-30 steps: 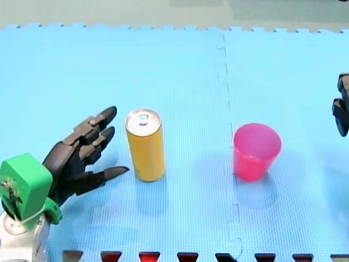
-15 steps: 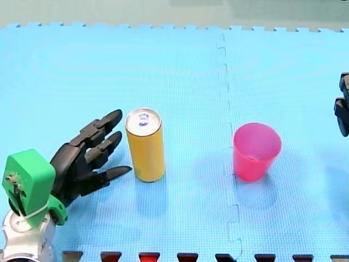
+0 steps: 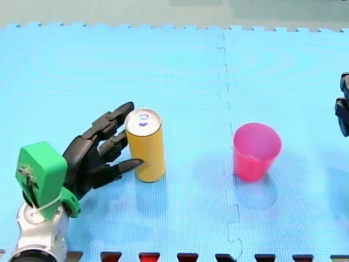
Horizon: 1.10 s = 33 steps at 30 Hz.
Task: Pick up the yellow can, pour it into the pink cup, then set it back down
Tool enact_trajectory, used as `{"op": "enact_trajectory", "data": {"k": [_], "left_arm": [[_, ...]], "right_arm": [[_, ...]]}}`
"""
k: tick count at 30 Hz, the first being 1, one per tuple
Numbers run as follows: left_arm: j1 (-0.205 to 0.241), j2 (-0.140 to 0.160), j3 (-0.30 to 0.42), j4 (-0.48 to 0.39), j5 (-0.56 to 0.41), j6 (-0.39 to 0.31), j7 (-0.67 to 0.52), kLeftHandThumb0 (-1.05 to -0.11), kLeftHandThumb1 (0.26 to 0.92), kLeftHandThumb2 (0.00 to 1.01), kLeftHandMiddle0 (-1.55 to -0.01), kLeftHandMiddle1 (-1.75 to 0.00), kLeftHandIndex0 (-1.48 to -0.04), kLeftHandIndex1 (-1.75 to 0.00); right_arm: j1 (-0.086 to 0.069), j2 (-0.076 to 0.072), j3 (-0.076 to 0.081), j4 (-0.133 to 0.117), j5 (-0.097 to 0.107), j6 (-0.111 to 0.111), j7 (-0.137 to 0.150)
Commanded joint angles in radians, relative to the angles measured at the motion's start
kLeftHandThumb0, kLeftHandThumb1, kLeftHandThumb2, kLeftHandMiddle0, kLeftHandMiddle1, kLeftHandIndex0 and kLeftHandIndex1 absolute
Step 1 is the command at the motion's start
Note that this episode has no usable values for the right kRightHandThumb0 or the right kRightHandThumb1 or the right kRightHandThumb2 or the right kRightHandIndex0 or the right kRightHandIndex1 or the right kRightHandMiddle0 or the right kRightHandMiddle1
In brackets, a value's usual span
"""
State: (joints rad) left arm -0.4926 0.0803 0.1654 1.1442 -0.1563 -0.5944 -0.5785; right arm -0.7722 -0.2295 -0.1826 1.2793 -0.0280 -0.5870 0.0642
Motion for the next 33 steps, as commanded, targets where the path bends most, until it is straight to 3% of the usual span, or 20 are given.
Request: {"op": "enact_trajectory", "data": {"k": [1,15,33], "left_arm": [[-0.007,-0.004,-0.002,-0.001,0.002,0.011,0.001,-0.760,0.635,0.00,-0.27,0.00,-0.26,0.00],[-0.031,-0.037,-0.043,-0.035,0.035,0.045,0.017,-0.929,0.665,0.01,-0.26,0.00,-0.25,0.00],[-0.043,-0.051,-0.055,-0.040,0.032,0.091,-0.031,-0.916,0.652,0.00,-0.21,0.00,-0.22,0.00]], "right_arm": [[-0.001,-0.004,0.000,-0.004,0.002,0.001,-0.004],[0.000,0.000,0.009,-0.009,-0.004,-0.001,-0.021],[0.011,0.002,0.012,-0.019,-0.004,0.002,-0.027]]}}
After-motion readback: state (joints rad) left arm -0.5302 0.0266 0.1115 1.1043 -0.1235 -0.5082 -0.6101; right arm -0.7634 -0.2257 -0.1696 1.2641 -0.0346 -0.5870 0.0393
